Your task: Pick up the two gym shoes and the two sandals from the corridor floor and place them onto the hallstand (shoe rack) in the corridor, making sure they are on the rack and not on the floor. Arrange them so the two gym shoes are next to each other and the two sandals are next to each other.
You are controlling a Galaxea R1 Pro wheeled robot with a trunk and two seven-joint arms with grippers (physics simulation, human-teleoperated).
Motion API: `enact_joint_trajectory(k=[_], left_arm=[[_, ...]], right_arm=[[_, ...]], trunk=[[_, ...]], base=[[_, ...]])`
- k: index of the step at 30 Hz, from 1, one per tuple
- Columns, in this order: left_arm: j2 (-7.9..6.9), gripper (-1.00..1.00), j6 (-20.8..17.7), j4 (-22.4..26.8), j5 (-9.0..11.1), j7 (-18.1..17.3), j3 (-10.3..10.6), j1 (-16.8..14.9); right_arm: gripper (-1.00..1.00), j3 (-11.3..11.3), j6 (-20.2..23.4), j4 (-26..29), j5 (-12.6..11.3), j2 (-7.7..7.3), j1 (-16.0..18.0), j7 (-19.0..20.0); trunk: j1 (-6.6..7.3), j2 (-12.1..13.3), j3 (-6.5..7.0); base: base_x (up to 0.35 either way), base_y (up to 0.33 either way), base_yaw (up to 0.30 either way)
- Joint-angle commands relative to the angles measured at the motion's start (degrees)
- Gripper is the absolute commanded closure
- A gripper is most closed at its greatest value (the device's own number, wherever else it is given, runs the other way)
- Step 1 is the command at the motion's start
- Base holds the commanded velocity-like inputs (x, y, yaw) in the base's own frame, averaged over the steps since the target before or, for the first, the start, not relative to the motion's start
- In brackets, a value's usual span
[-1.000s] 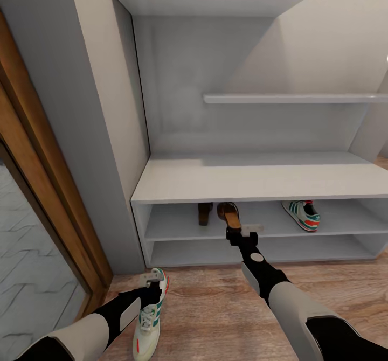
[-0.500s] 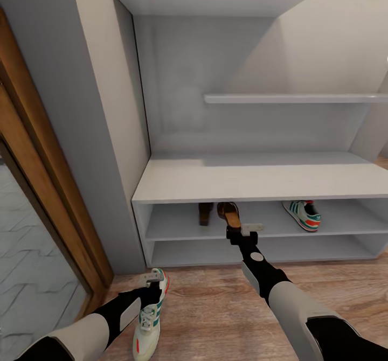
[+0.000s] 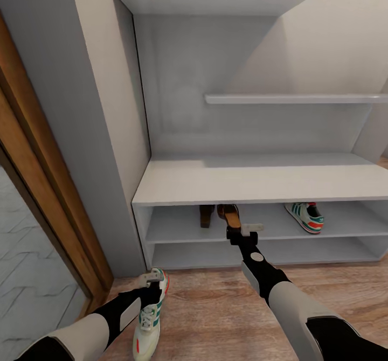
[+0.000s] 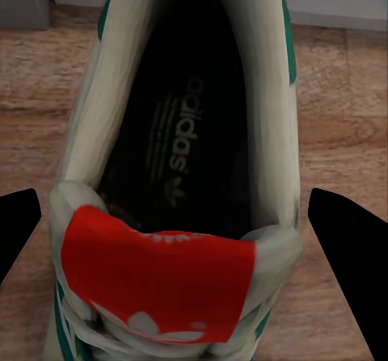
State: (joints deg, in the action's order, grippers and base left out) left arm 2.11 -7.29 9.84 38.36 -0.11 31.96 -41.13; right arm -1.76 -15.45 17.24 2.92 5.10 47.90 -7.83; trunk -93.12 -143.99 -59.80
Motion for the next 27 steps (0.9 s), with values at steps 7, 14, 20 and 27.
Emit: enact_joint_trajectory(k=[7, 14, 20, 27], left_arm=[[0.0, 1.0, 0.0, 0.0, -0.02, 0.02, -0.02, 0.0], [0.0, 1.0, 0.0, 0.0, -0.02, 0.02, -0.02, 0.0], [0.0, 1.0, 0.0, 0.0, -0.04, 0.02, -0.05, 0.0], [0.0, 1.0, 0.0, 0.0, -0.03, 0.02, -0.04, 0.0]], right_arm=[[1.0, 0.01, -0.02, -0.01, -0.11, 0.0, 0.02, 0.1], [1.0, 0.03, -0.02, -0.29, -0.11, 0.02, 0.0, 0.1], [1.0, 0.02, -0.02, -0.81, -0.11, 0.08, 0.0, 0.13], [1.0, 0.03, -0.02, -1.46, -0.11, 0.08, 0.0, 0.18]], trunk=[[0.0, 0.0, 0.0], [0.0, 0.0, 0.0], [0.0, 0.0, 0.0], [0.0, 0.0, 0.0]], base=[[0.046, 0.0, 0.0], [0.005, 0.0, 0.0], [0.0, 0.0, 0.0], [0.0, 0.0, 0.0]])
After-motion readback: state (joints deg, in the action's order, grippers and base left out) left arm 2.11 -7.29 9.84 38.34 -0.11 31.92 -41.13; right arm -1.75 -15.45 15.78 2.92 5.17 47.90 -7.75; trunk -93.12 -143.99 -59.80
